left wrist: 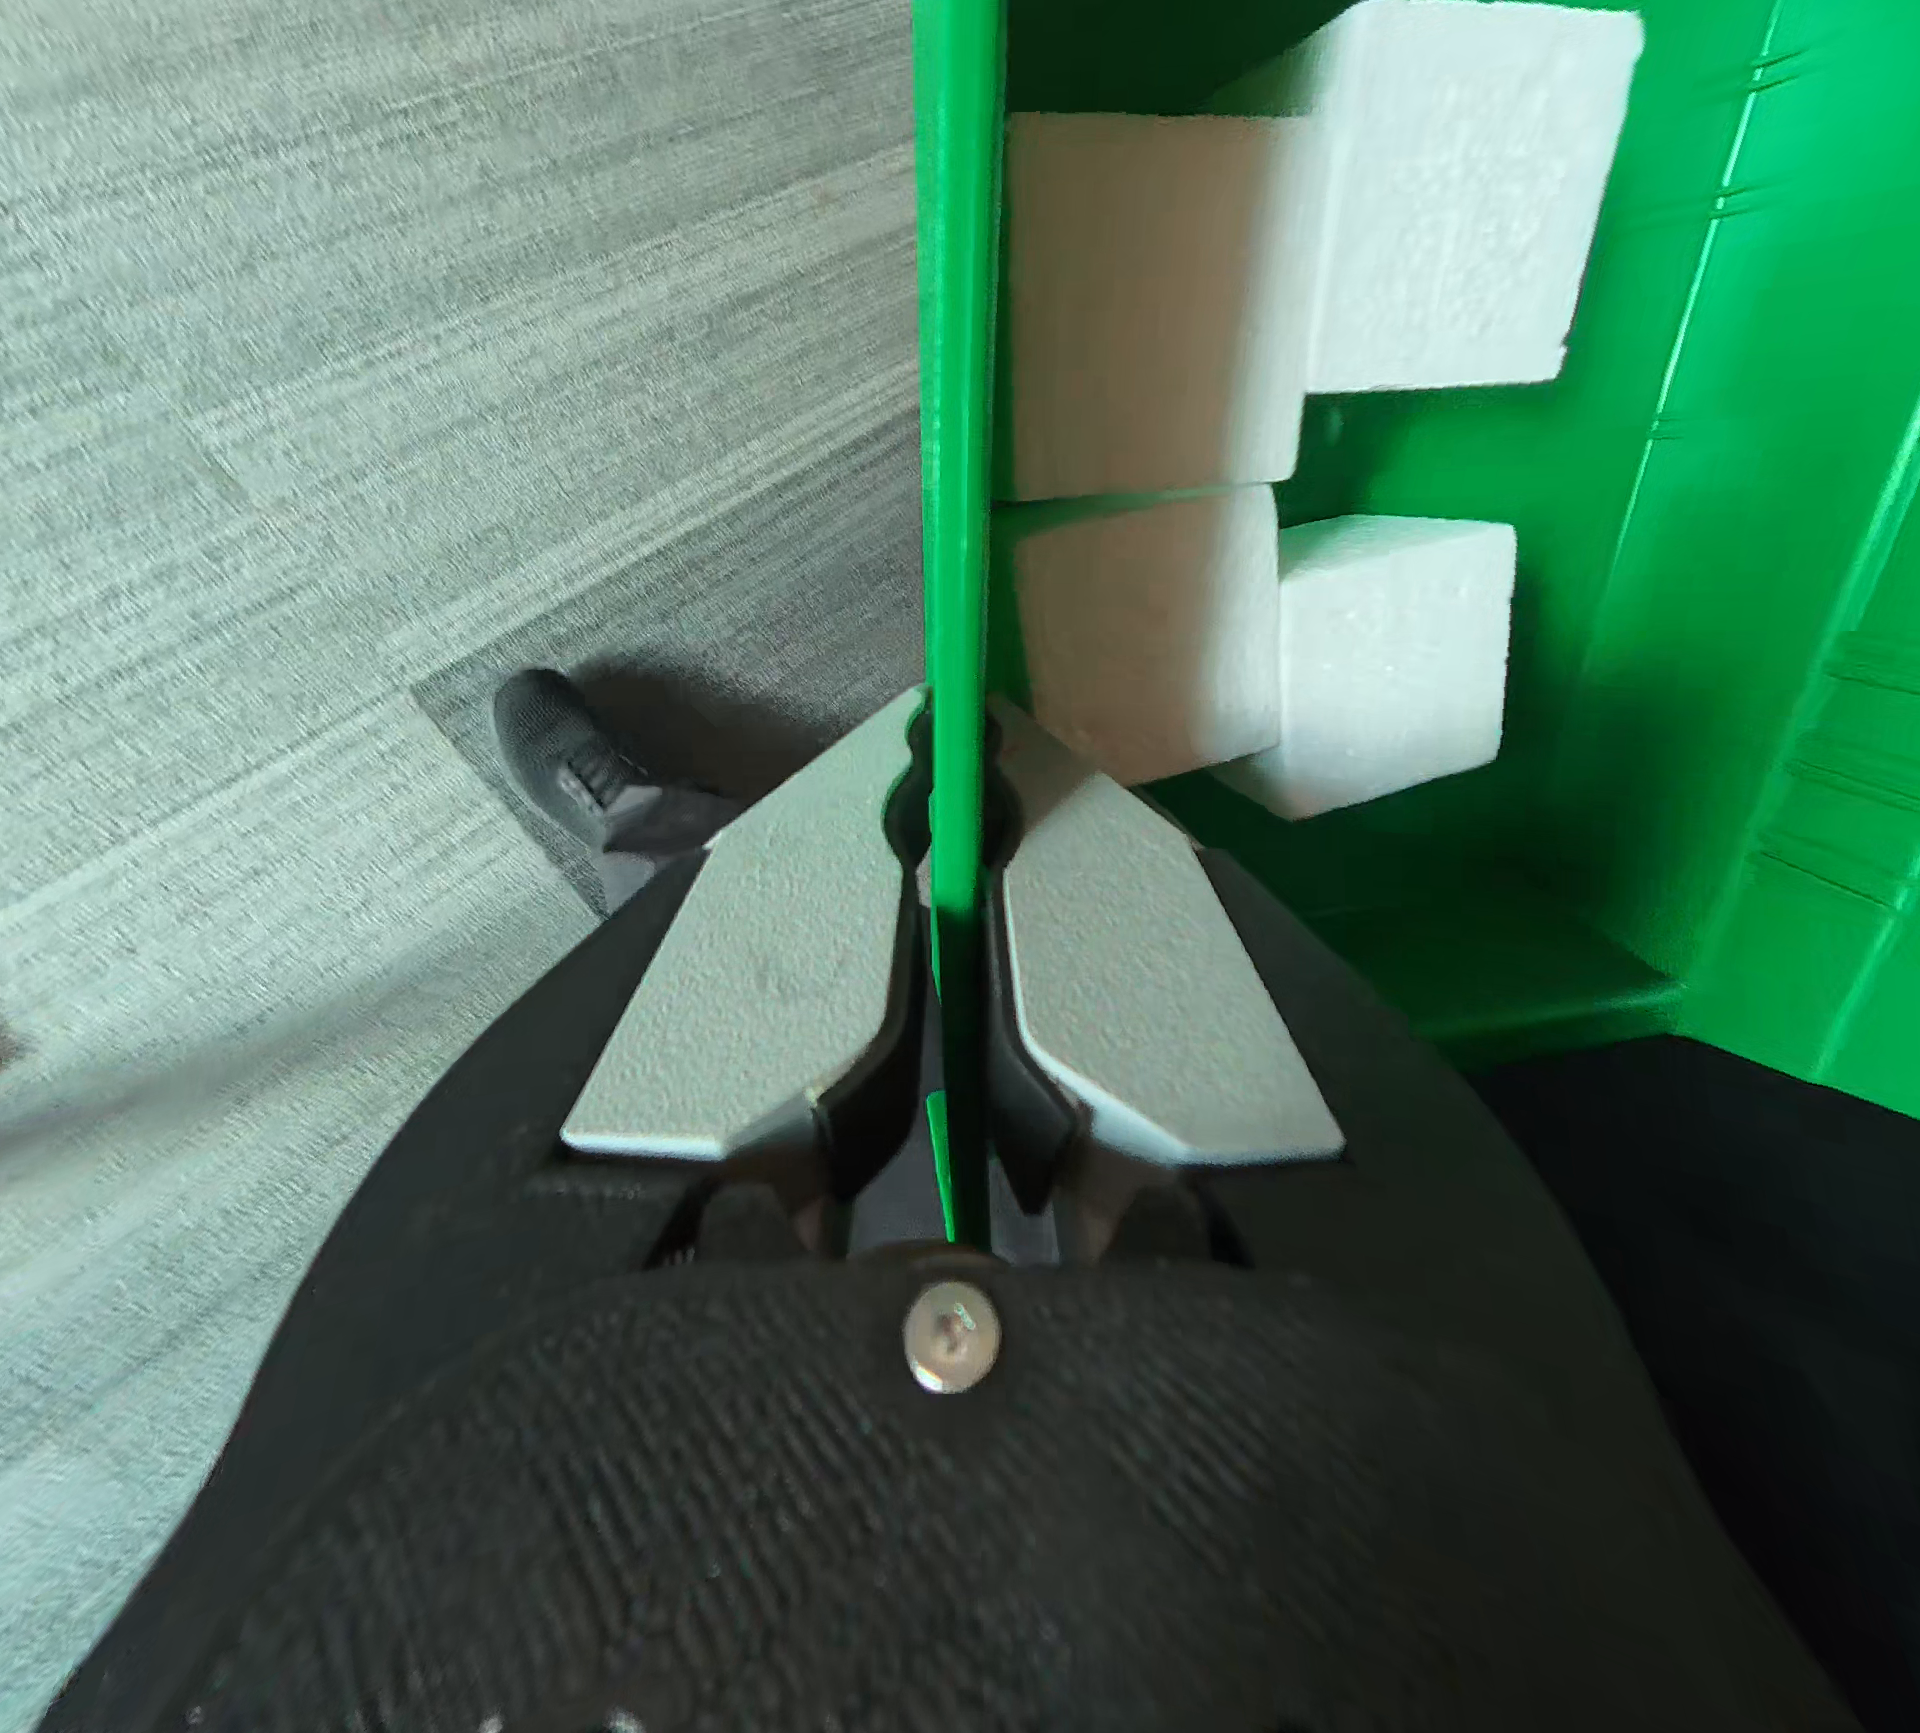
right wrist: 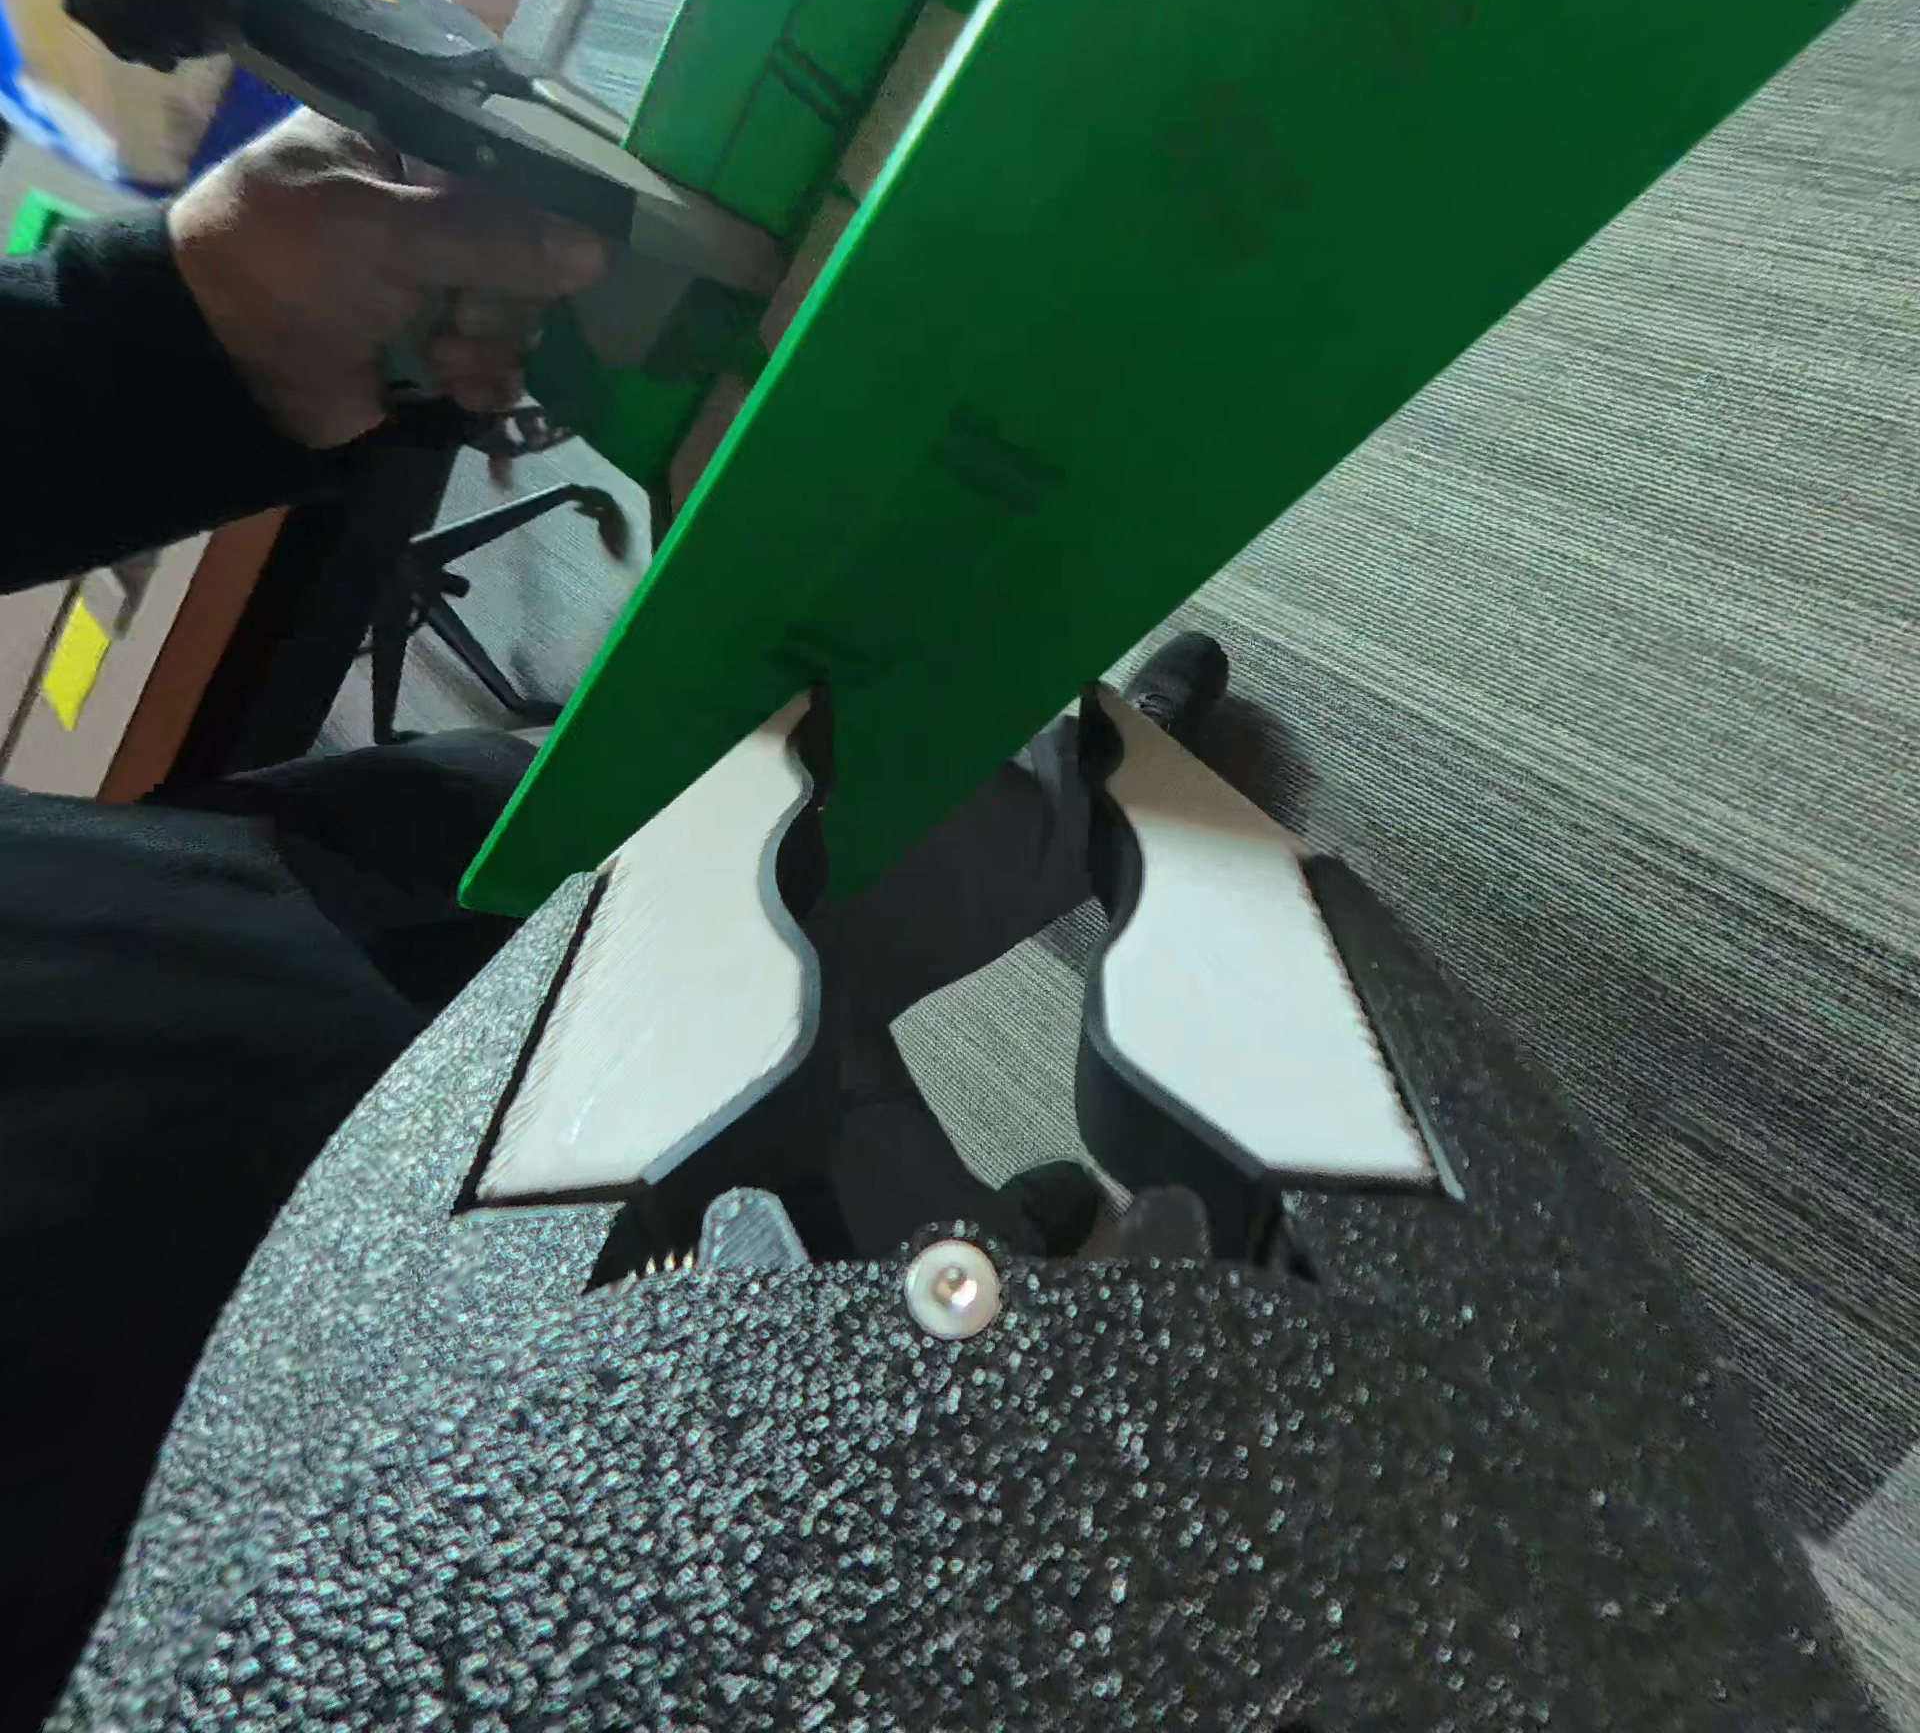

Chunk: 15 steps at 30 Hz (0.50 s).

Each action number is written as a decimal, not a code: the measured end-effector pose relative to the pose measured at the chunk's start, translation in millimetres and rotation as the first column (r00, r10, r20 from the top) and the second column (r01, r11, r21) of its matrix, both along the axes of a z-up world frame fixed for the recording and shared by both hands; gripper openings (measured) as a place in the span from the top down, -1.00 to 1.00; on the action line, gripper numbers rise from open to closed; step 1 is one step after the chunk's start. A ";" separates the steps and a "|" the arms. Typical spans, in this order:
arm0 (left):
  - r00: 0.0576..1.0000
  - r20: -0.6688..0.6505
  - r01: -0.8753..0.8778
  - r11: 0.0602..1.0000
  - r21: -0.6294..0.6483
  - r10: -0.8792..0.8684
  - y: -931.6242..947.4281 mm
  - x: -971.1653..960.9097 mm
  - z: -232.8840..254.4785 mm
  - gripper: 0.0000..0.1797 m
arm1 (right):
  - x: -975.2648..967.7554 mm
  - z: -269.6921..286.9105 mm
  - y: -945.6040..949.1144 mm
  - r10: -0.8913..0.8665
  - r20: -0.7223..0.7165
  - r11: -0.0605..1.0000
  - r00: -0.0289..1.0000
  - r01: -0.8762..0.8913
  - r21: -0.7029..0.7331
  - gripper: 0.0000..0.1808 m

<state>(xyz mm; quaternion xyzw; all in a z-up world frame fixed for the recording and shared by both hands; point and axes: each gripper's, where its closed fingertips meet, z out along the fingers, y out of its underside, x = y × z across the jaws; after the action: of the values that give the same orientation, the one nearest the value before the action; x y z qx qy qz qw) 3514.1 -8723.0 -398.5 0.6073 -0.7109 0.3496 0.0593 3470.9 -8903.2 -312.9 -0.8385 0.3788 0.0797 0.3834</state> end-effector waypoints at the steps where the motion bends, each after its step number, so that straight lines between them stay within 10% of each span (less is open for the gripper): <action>1: 1.000 -0.019 0.011 1.000 0.003 -0.011 10.0 32.1 -2.4 0.98 | 31.0 -2.8 9.7 -0.027 -0.027 0.999 0.999 0.027 -0.027 0.50; 15: 0.999 -0.050 0.014 0.984 0.180 -0.005 151.8 488.1 -2.0 0.99 | 473.8 -6.8 145.8 0.011 -0.034 0.991 0.999 -0.006 0.134 0.34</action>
<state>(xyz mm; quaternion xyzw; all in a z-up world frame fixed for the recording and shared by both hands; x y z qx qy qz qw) 4002.2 -8571.2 -400.5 0.6154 -0.7407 0.2684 0.0234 3944.6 -8757.4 -319.7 -0.8109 0.3758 0.1211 0.4319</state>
